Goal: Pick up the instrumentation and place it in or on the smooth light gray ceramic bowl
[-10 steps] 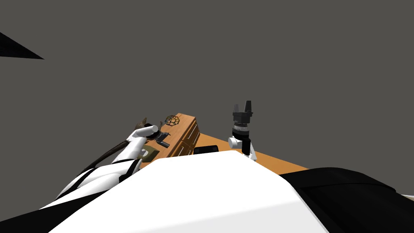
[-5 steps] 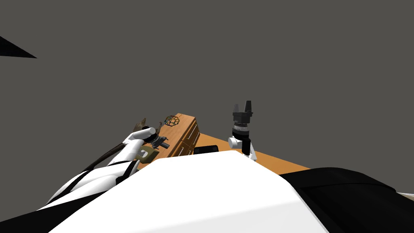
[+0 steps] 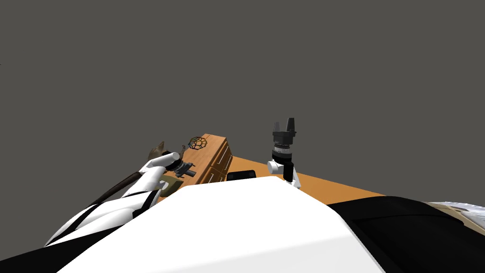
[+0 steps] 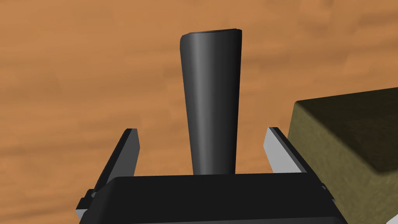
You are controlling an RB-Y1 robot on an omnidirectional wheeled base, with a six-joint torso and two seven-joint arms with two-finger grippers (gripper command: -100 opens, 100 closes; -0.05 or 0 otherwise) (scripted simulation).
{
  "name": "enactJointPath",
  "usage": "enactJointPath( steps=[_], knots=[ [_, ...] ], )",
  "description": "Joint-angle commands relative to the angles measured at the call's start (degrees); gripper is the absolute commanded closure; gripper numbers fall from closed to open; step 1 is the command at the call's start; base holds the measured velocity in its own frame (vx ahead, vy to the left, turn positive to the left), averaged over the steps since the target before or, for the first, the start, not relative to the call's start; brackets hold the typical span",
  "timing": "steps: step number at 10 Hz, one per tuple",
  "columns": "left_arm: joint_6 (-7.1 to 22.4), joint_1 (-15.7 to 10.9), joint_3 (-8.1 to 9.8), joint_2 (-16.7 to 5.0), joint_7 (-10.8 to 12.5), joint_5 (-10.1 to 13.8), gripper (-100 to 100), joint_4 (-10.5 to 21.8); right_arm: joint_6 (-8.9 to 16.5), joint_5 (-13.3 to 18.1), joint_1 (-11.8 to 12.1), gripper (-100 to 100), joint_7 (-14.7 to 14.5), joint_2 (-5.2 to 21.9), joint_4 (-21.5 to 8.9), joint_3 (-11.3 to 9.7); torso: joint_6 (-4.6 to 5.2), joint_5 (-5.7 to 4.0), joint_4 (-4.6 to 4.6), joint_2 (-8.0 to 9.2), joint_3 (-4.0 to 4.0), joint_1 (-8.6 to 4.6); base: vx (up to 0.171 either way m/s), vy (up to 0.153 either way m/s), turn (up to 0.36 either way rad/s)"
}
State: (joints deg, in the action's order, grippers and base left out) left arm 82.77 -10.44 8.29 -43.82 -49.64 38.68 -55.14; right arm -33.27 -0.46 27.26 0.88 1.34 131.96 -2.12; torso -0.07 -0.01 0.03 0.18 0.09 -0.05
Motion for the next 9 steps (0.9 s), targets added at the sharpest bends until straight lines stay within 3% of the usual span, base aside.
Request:
enactJointPath(
  steps=[1,2,3,4,8,9],
  knots=[
    [-1.64,0.71,0.73,-0.2,-0.69,0.33,-100,1.92,0.0,0.0,0.0,0,0.0,0.0,0.0,0.0,0.0,0.0,0.0,0.0,0.0,0.0,-0.031,-0.008,-0.15],
    [-2.89,1.4,1.42,-0.41,-1.17,0.64,-100,3.45,0.0,0.0,0.0,0,0.0,0.0,0.0,0.0,0.01,0.0,0.0,0.0,0.0,0.0,-0.033,-0.008,-0.196],
    [-2.27,0.61,1.04,-0.49,-1.32,0.54,-100,3.47,0.0,0.0,0.0,0,0.0,0.0,0.0,0.0,0.01,0.0,0.0,0.0,0.0,0.0,-0.015,-0.001,-0.036],
    [-2.57,0.65,1.1,-0.51,-1.48,0.57,100,3.69,0.0,0.0,0.01,0,0.0,0.0,0.0,0.0,-0.02,0.0,0.0,-0.05,-0.02,0.01,0.0,0.0,0.0],
    [-2.52,0.65,1.15,-0.59,-1.41,0.58,100,3.68,0.0,0.0,0.01,0,0.0,0.0,0.0,0.0,0.09,0.11,-0.09,-0.26,-0.17,0.13,-0.001,0.001,0.003],
    [-2.52,0.66,1.16,-0.59,-1.4,0.58,0,3.69,0.0,0.0,0.01,0,0.0,0.0,0.0,0.0,0.1,0.12,-0.09,-0.28,-0.18,0.13,0.0,0.0,0.0]
  ],
)
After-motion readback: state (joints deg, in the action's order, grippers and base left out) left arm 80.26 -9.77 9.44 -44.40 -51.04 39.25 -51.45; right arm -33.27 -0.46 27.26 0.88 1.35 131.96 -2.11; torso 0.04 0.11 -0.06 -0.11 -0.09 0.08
